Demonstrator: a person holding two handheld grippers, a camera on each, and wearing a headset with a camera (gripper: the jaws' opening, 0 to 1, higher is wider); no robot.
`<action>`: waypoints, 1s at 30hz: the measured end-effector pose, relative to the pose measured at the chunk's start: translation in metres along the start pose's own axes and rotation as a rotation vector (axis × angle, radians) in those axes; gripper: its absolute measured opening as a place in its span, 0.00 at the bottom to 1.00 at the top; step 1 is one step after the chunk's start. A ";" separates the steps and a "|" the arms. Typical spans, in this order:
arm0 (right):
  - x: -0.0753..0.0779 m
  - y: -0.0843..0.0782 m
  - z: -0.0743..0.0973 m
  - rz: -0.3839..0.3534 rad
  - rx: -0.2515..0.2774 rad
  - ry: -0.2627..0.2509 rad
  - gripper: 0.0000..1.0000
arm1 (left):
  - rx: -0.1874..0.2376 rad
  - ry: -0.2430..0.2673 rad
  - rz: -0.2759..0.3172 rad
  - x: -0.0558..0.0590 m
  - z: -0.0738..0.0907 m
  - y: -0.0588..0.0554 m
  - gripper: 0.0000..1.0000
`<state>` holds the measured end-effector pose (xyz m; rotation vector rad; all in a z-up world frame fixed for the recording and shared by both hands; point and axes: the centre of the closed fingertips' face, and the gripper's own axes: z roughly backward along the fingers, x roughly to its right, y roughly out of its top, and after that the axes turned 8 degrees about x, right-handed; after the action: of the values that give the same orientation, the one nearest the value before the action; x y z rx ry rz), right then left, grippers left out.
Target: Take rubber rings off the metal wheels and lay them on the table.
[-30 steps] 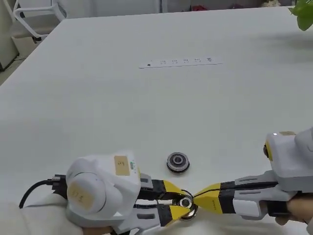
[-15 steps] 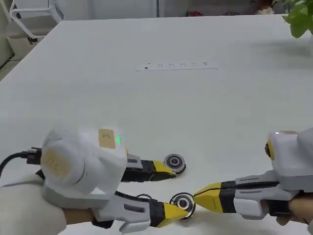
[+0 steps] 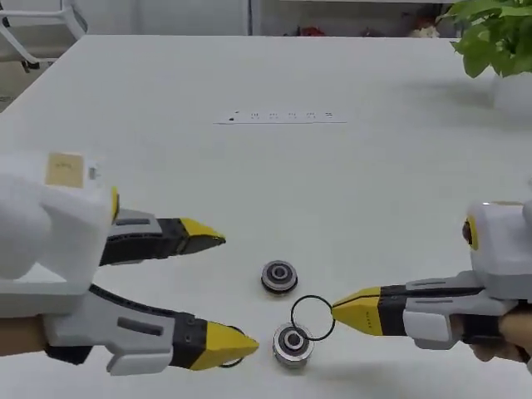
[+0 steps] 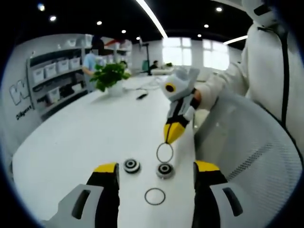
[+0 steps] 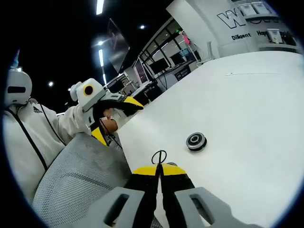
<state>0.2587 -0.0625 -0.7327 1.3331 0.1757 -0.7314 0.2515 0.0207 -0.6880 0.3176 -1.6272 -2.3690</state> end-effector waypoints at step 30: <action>-0.050 0.017 0.005 0.030 -0.053 -0.033 0.00 | 0.029 0.170 0.040 -0.008 0.077 -0.017 0.86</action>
<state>0.2291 -0.0469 -0.6920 1.2701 0.1475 -0.7186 0.2333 0.0968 -0.6770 0.4739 -1.5750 -2.2244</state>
